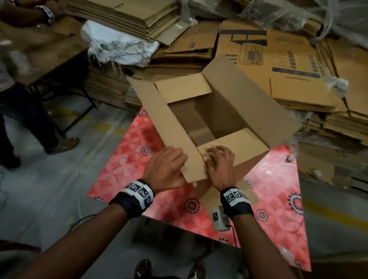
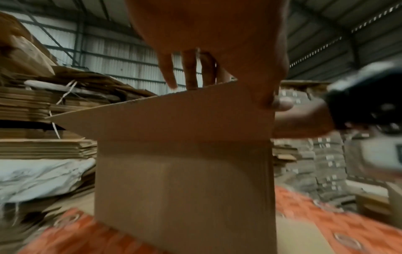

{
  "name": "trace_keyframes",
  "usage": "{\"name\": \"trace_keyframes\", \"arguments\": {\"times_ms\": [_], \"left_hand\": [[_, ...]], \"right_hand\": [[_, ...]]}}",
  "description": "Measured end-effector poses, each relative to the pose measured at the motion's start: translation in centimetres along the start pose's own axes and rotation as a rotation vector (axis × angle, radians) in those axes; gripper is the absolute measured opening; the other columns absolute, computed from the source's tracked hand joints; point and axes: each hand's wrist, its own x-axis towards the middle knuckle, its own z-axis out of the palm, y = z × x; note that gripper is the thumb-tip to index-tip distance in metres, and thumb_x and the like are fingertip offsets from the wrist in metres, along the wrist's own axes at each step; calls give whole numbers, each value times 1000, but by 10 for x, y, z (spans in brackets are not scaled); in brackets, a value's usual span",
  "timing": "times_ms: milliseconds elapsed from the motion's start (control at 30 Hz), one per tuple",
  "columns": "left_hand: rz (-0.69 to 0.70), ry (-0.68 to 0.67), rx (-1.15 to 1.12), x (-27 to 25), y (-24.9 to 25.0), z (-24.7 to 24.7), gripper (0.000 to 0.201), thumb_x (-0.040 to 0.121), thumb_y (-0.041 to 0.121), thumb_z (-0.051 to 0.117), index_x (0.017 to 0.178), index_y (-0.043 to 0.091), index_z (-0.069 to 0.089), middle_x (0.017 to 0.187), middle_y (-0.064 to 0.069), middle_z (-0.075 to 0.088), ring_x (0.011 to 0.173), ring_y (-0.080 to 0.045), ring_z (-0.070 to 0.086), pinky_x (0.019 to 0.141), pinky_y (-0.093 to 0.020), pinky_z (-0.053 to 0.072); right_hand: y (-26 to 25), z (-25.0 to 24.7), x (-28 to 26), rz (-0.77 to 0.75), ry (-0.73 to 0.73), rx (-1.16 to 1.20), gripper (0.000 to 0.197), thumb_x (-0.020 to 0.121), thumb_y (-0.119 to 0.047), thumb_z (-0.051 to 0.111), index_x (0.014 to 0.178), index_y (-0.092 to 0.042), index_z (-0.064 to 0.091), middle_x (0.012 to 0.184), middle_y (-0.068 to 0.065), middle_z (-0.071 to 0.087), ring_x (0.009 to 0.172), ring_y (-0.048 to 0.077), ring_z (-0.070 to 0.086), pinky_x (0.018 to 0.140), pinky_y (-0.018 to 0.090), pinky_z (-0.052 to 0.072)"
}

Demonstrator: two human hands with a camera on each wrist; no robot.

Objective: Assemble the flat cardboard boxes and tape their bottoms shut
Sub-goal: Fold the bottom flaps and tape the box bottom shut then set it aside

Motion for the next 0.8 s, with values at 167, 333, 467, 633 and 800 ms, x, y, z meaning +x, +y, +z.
{"name": "trace_keyframes", "arguments": {"times_ms": [167, 333, 467, 633, 800], "left_hand": [[-242, -261, -33, -44, 9, 38, 62, 75, 67, 77, 102, 17, 52, 102, -3, 47, 92, -25, 51, 56, -38, 49], [-273, -627, -378, -32, -19, 48, 70, 63, 24, 83, 127, 17, 55, 132, -7, 43, 122, -23, 40, 96, -30, 43], [-349, -484, -210, 14, -46, 44, 71, 79, 11, 67, 146, 16, 46, 143, -10, 46, 131, -34, 43, 105, -44, 44], [-190, -790, 126, 55, -64, 53, 86, 88, 45, 71, 159, 29, 25, 167, 1, 19, 156, -30, 9, 123, -58, 14], [-99, -683, 121, 55, -32, 79, 87, 80, 67, 70, 150, 23, 40, 146, -3, 43, 141, -27, 37, 122, -56, 14]], "right_hand": [[1, 5, 1, -43, -15, -43, 52, 91, -60, 47, 122, -25, 69, 124, 5, 58, 123, 25, 46, 105, 34, 24], [13, 2, -6, -143, -49, -175, 56, 92, -65, 45, 129, -27, 65, 126, 4, 58, 120, 28, 45, 106, 47, 29], [14, 1, -7, -168, -76, -167, 56, 95, -66, 43, 129, -29, 67, 129, 1, 58, 122, 29, 39, 109, 50, 27], [23, -14, -10, -181, -95, -85, 55, 92, -64, 48, 129, -29, 69, 135, 3, 54, 129, 24, 30, 113, 46, 25], [50, -53, -7, -175, -230, -163, 54, 84, -51, 50, 131, -31, 64, 131, 5, 52, 124, 27, 35, 108, 45, 33]]}}
